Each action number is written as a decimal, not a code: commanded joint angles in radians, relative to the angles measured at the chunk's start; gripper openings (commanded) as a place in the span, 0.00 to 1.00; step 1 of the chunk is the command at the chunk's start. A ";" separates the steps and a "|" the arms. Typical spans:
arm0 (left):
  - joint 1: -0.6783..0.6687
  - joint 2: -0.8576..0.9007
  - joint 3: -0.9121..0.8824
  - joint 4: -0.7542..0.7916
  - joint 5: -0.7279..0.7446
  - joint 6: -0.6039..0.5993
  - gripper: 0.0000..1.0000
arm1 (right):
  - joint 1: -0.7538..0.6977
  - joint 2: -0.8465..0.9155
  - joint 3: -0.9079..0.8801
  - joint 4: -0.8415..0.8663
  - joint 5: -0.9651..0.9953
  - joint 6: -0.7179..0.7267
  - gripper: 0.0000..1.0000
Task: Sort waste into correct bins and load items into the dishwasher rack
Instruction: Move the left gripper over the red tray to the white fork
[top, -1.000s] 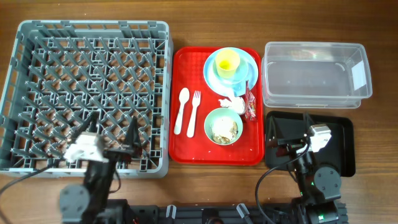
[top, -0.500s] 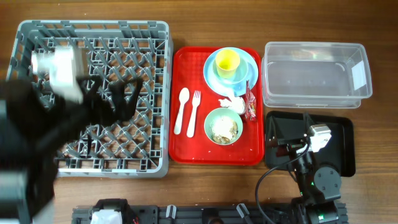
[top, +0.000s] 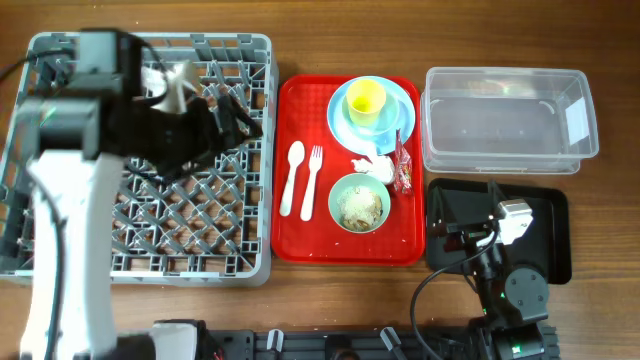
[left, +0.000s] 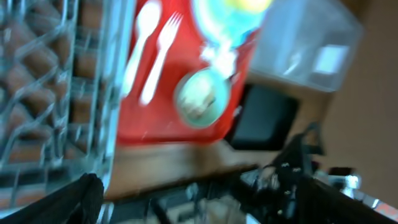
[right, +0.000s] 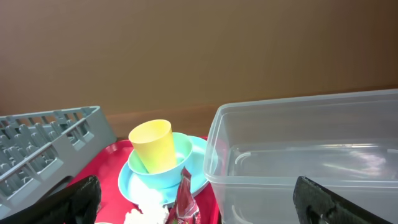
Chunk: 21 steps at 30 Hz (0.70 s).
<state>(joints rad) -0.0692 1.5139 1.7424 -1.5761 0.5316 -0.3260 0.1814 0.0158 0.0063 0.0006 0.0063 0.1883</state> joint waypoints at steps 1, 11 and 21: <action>-0.090 0.098 0.010 -0.029 -0.084 -0.026 1.00 | -0.005 -0.002 -0.001 0.006 -0.011 -0.002 1.00; -0.373 0.240 0.010 0.126 -0.275 -0.027 1.00 | -0.005 -0.002 -0.001 0.006 -0.011 -0.002 1.00; -0.472 0.307 0.010 0.187 -0.354 -0.027 0.31 | -0.005 -0.002 -0.001 0.006 -0.011 -0.002 1.00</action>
<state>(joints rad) -0.5270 1.7935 1.7424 -1.3952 0.2375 -0.3511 0.1814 0.0158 0.0063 0.0006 0.0063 0.1883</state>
